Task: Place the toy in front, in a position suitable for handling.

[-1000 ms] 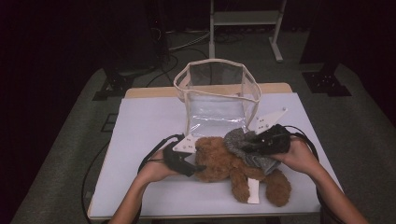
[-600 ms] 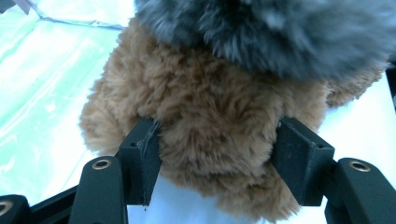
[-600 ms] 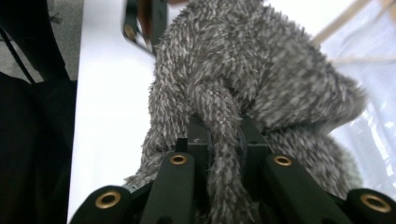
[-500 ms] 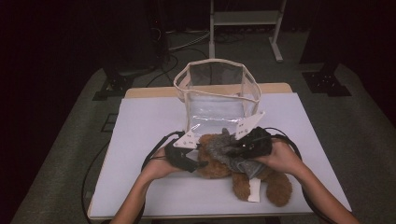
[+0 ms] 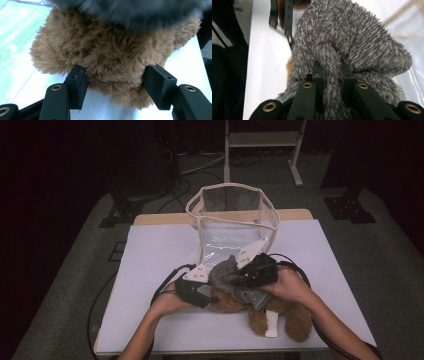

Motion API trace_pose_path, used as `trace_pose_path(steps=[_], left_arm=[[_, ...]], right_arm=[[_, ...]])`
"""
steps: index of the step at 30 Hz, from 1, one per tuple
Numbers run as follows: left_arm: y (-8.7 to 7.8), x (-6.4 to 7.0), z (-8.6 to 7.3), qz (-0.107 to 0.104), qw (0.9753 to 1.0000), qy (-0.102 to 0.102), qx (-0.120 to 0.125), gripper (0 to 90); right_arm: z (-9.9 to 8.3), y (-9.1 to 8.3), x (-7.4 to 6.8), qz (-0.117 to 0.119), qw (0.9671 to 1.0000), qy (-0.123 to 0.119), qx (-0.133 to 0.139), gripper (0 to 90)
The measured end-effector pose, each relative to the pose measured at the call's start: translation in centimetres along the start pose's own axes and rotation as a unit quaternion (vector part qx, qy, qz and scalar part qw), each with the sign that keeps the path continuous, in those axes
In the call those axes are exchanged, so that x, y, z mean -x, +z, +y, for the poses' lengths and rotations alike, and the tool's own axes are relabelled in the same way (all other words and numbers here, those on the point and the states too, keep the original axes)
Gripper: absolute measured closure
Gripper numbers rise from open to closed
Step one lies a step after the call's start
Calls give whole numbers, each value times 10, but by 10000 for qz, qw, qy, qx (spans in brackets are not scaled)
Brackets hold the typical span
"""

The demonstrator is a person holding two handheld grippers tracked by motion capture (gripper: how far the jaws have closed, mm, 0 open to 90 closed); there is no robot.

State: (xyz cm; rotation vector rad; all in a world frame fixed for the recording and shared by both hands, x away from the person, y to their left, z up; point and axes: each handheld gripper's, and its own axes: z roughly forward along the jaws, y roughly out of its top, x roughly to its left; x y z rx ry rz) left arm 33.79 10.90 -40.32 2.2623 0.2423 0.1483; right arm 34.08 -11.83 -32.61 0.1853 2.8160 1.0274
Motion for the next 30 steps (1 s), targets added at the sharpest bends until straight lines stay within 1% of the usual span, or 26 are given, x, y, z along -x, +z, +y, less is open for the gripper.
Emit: trace_pose_path(steps=[3,4,5,7,8,9,10,11,12,14,15,16,18,20,21,24,25,26,28,29,30], left_arm=[[0,1,0,7,10000,46,-32,390],[-1,2,0,6,10000,9,-10,389],[-1,2,-1,12,10000,32,-15,388],[-3,2,-1,41,10000,61,-25,386],[-4,2,0,59,9999,72,-45,384],[-5,2,0,69,9999,81,-52,378],[-5,2,1,89,9999,87,-30,368],[-7,2,2,110,9999,77,-4,359],[-8,2,4,133,9999,59,61,352],[-10,3,9,181,9997,30,180,341],[-10,3,12,164,9996,70,216,341],[-9,3,13,108,9997,136,182,349],[-6,5,15,4,9998,172,98,387],[-4,8,16,-40,9998,196,88,400],[-4,9,16,-61,9997,227,77,404],[-3,13,16,-83,9994,322,39,407],[-3,15,16,-87,9994,345,11,406],[-3,16,15,-97,9993,351,8,405],[-3,17,13,-111,9992,379,-39,404],[-4,17,12,-111,9993,360,-29,403],[-5,17,10,-125,9994,334,-9,402]], right_arm=[[7,8,4,133,9999,0,57,783],[8,8,6,155,9999,37,55,783],[8,7,8,163,9998,64,56,783],[3,0,16,117,9997,189,104,782],[1,-3,19,75,9996,242,82,782],[-4,-7,23,18,9993,368,66,781],[-8,-9,26,12,9992,381,75,781],[-12,-11,28,8,9990,445,65,781],[-15,-12,29,23,9986,517,61,780],[-20,-13,25,96,9984,556,59,780],[-21,-12,22,139,9985,527,55,781],[-22,-13,18,226,9984,516,63,781],[-22,-13,13,287,9983,508,58,780],[-21,-15,16,313,9984,470,84,781],[-20,-15,19,326,9980,535,127,781],[-11,-9,30,332,9976,583,168,781],[-7,-5,32,385,9971,635,164,781],[-3,-1,34,418,9972,594,153,781],[3,9,34,513,9971,562,90,781],[4,13,34,564,9969,550,5,780],[4,14,35,579,9969,541,-6,780]])
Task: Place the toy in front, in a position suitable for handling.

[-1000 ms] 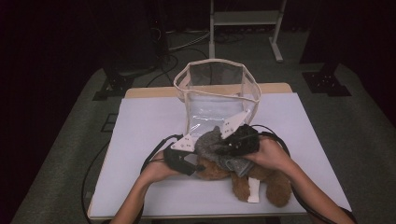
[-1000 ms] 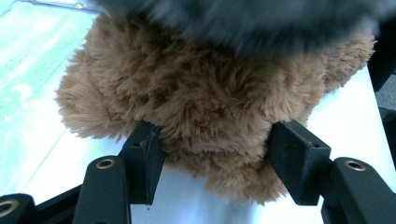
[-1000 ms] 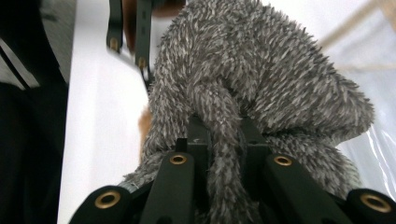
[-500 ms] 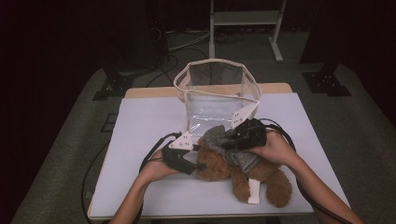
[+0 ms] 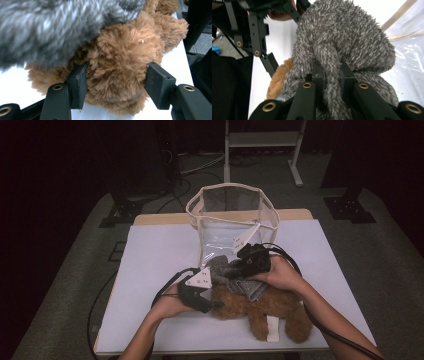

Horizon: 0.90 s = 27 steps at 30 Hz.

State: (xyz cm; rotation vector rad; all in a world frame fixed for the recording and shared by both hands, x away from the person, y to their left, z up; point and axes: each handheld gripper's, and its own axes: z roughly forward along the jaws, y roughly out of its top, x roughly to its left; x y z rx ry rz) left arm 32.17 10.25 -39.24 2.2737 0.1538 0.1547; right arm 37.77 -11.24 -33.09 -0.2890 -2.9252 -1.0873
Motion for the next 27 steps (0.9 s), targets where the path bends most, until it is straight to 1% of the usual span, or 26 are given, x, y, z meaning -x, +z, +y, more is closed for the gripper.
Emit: trace_pose_path(steps=[2,5,7,8,9,10,11,12,13,14,15,17,19,20,22,24,26,27], left_arm=[[-1,-1,-1,2,10000,-22,-11,401],[-6,-3,1,66,10000,-15,-8,387],[-9,-4,5,129,9999,-14,57,372],[-10,-4,7,148,9998,-46,143,366],[-10,-4,9,154,9996,-56,220,366],[-10,-3,12,108,9997,-21,230,369],[-8,-2,13,40,9998,11,180,382],[-5,0,13,1,9999,65,105,392],[-4,1,13,-22,9999,109,50,396],[-2,3,12,-53,9999,103,60,398],[-1,4,11,-65,9999,91,89,403],[-1,7,10,-117,9998,144,84,409],[-1,10,9,-166,9997,167,67,412],[-1,10,8,-202,9996,175,43,412],[-1,10,6,-226,9996,178,26,418],[-2,10,6,-244,9996,155,35,422],[-2,11,5,-243,9995,174,33,421],[-2,11,5,-245,9995,176,35,420]], right_arm=[[-5,-5,3,-34,9999,96,-10,779],[-16,-17,8,-175,9994,298,21,779],[-23,-22,10,-203,9992,348,-10,780],[-25,-22,9,-180,9990,397,-36,780],[-27,-22,8,-135,9991,390,-29,780],[-27,-21,5,-77,9992,393,-43,780],[-27,-20,1,13,9994,332,-43,780],[-26,-19,-2,50,9996,278,-74,779],[-24,-18,-5,40,9997,235,-92,779],[-22,-18,-5,20,9997,204,-110,779],[-20,-18,-4,-15,9998,173,-89,779],[-16,-18,0,-45,9996,273,-46,779],[-10,-14,4,-64,9996,283,-22,778],[-8,-10,4,-36,9996,271,-55,778],[-4,-2,2,-5,9996,158,-221,777],[-6,-1,0,11,9995,140,-293,778],[-12,-5,0,44,9993,169,-337,778],[-17,-9,0,68,9990,228,-373,778]])
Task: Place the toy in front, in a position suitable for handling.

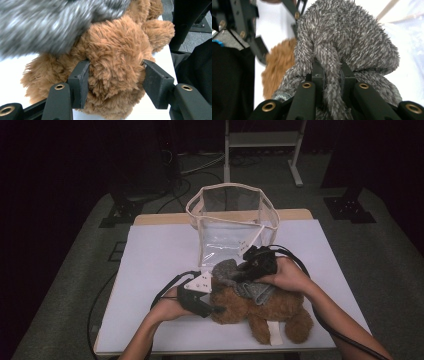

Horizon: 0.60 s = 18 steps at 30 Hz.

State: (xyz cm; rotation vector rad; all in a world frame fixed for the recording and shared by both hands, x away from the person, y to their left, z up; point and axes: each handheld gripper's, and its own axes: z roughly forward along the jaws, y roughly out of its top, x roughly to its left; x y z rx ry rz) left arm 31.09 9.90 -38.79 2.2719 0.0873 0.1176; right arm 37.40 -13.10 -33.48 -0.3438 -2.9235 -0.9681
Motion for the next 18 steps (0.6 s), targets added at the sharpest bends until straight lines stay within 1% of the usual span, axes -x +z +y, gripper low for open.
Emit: trace_pose_path(steps=[2,3,4,5,7,10,12,14,16,18], left_arm=[[1,1,0,-33,10000,-13,37,420],[1,0,0,-58,10000,28,28,421],[2,0,0,-68,10000,33,17,421],[2,1,1,-41,10000,42,-7,421],[2,1,1,-35,10000,58,-27,422],[2,1,2,-50,9999,82,-58,422],[2,2,1,-63,9999,86,-53,421],[2,3,0,-63,9999,79,-38,420],[1,3,-1,-67,9999,100,-59,420],[1,3,-2,-68,9999,73,-56,420]], right_arm=[[-8,-5,1,-26,10000,31,-43,778],[-12,-8,1,-32,10000,85,-26,778],[-13,-9,1,-14,9999,140,-9,778],[-12,-9,1,-20,9999,123,-28,778],[-4,-4,0,-77,10000,16,-24,778],[12,5,1,-8,10000,-43,11,777],[23,16,2,30,9999,-141,-1,777],[29,22,3,52,9998,-168,-2,777],[30,25,6,87,9999,-136,-23,777],[25,22,8,81,9999,-77,-5,776]])
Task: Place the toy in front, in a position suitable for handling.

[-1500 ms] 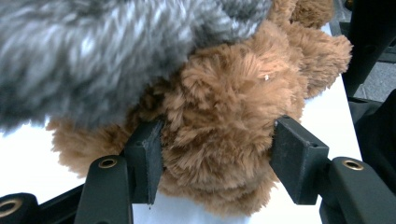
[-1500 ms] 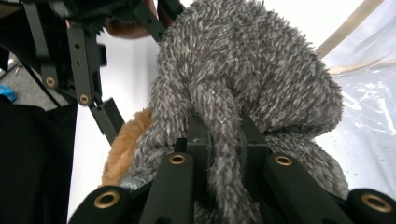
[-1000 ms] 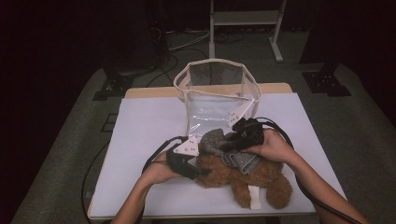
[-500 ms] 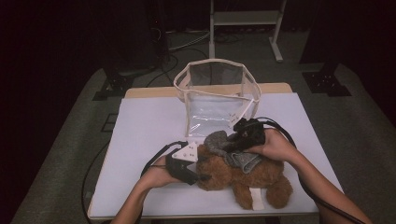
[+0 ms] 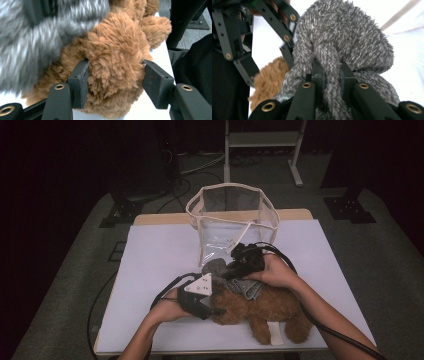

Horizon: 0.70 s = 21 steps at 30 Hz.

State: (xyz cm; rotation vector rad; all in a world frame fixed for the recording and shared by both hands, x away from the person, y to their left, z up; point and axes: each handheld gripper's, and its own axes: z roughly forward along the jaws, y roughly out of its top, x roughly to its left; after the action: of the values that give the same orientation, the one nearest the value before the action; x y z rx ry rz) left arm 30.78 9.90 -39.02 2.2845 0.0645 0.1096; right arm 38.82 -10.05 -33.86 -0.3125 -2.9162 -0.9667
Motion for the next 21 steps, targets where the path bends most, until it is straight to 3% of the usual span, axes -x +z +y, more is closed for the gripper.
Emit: trace_pose_path(steps=[5,10,15,21], left_arm=[[-1,-1,1,-7,10000,37,-39,418],[-10,-6,13,145,9999,32,-18,398],[-1,-3,16,36,9998,139,-160,409],[-1,2,11,-113,9998,92,-139,415]], right_arm=[[-31,-24,4,-179,9993,314,-80,776],[-49,-31,0,-162,9989,437,65,777],[-45,-29,-4,-77,9993,332,131,776],[-17,-11,-3,13,9999,84,97,775]])
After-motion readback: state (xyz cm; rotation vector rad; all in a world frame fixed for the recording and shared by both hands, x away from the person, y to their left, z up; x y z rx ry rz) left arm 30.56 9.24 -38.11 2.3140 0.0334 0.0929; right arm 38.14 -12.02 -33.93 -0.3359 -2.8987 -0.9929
